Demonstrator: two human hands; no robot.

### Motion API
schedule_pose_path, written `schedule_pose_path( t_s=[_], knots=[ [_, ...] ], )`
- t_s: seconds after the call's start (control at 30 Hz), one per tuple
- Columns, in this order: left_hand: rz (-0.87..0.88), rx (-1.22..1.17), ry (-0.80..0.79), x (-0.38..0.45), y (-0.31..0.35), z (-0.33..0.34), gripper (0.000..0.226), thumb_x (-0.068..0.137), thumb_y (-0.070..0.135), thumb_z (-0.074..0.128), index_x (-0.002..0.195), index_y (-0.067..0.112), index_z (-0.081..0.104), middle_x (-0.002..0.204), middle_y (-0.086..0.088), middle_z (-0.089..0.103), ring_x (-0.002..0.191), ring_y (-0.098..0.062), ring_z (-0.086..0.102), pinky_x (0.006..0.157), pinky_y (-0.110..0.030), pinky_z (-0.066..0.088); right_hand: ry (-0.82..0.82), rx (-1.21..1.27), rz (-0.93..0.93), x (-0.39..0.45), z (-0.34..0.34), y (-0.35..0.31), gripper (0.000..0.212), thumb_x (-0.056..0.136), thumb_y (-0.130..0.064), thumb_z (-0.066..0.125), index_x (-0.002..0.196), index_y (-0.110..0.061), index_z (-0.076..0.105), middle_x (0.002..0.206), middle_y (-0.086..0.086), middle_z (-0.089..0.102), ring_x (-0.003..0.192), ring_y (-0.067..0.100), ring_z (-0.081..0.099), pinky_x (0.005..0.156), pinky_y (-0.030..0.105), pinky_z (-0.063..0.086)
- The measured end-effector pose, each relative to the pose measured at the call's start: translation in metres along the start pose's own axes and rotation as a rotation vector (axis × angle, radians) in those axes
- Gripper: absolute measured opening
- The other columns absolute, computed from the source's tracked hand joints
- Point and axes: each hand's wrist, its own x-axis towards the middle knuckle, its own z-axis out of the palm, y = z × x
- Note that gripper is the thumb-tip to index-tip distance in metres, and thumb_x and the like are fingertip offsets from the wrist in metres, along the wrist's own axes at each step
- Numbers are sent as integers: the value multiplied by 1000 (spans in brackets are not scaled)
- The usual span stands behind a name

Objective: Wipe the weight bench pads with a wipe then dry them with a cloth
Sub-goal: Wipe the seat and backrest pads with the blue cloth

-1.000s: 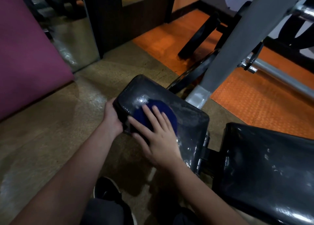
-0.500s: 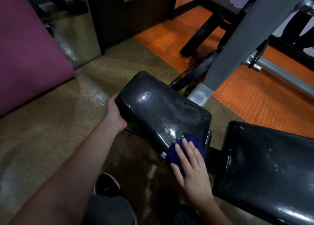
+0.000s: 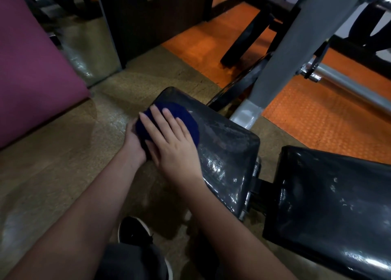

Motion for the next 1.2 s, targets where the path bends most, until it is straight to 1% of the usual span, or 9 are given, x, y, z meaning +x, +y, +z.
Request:
schedule_pose_path(
  t_s=[0.13, 0.27, 0.37, 0.5, 0.63, 0.77, 0.9, 1.07, 1.2],
  knots=[
    [31, 22, -82, 3, 0, 7, 52, 98, 33, 39, 73, 16, 81, 83, -8, 75, 73, -24, 73, 78, -31, 55, -25, -8, 77, -98, -1, 46, 65, 106, -42, 50, 163, -30, 23, 172, -5, 14, 159, 16, 11, 126, 45, 24],
    [34, 3, -90, 5, 1, 6, 36, 95, 33, 44, 83, 18, 75, 81, -6, 71, 66, -22, 70, 73, -31, 53, -21, 185, 411, -165, -13, 84, 56, 108, -53, 26, 162, -40, 16, 171, -17, 10, 159, 11, 8, 127, 46, 18],
    [33, -23, -93, 4, 0, 7, 35, 95, 34, 45, 85, 17, 73, 80, -6, 71, 66, -22, 70, 73, -30, 52, 95, 391, 723, -150, -19, 106, 53, 110, -49, 26, 161, -35, 23, 170, -22, 8, 158, 6, 3, 130, 49, 13],
    [38, -43, -85, 5, -1, 9, 45, 97, 30, 44, 70, 16, 76, 74, -6, 70, 62, -21, 70, 67, -25, 55, 124, 337, 910, -64, -21, 134, 50, 111, -40, 31, 159, -24, 36, 169, -1, 27, 158, 19, 16, 129, 43, 11],
    [41, -52, -84, 6, -1, 11, 40, 97, 29, 40, 82, 14, 73, 81, -8, 70, 66, -22, 70, 73, -27, 54, 84, 281, 668, 24, -19, 97, 49, 109, -44, 33, 153, -27, 49, 161, -4, 43, 152, 18, 33, 126, 43, 23],
    [35, -75, -107, 10, 0, 9, 56, 99, 33, 33, 81, 12, 82, 92, -13, 76, 76, -26, 75, 79, -33, 57, 78, 257, 405, 17, -17, 30, 52, 109, -47, 33, 160, -34, 33, 169, -10, 26, 158, 11, 13, 128, 36, 8],
    [24, -56, -96, 9, -1, 8, 51, 98, 31, 37, 74, 13, 78, 81, -10, 73, 69, -24, 71, 70, -28, 56, 11, 216, 269, -59, -17, 46, 54, 108, -50, 32, 161, -40, 26, 171, -16, 15, 159, 6, 3, 129, 34, 5],
    [37, -54, -75, 9, -1, 8, 37, 96, 30, 42, 76, 18, 71, 74, -5, 68, 62, -20, 67, 69, -26, 53, 141, 328, 775, -98, -15, 120, 53, 109, -46, 33, 159, -31, 36, 169, -7, 25, 158, 16, 15, 129, 47, 14],
    [42, -30, -63, 9, -2, 8, 34, 94, 30, 44, 81, 17, 72, 81, -7, 68, 73, -23, 66, 79, -32, 51, 169, 450, 1128, -38, -20, 155, 50, 109, -40, 33, 155, -22, 45, 166, 3, 33, 155, 22, 23, 128, 42, 13]
  ],
)
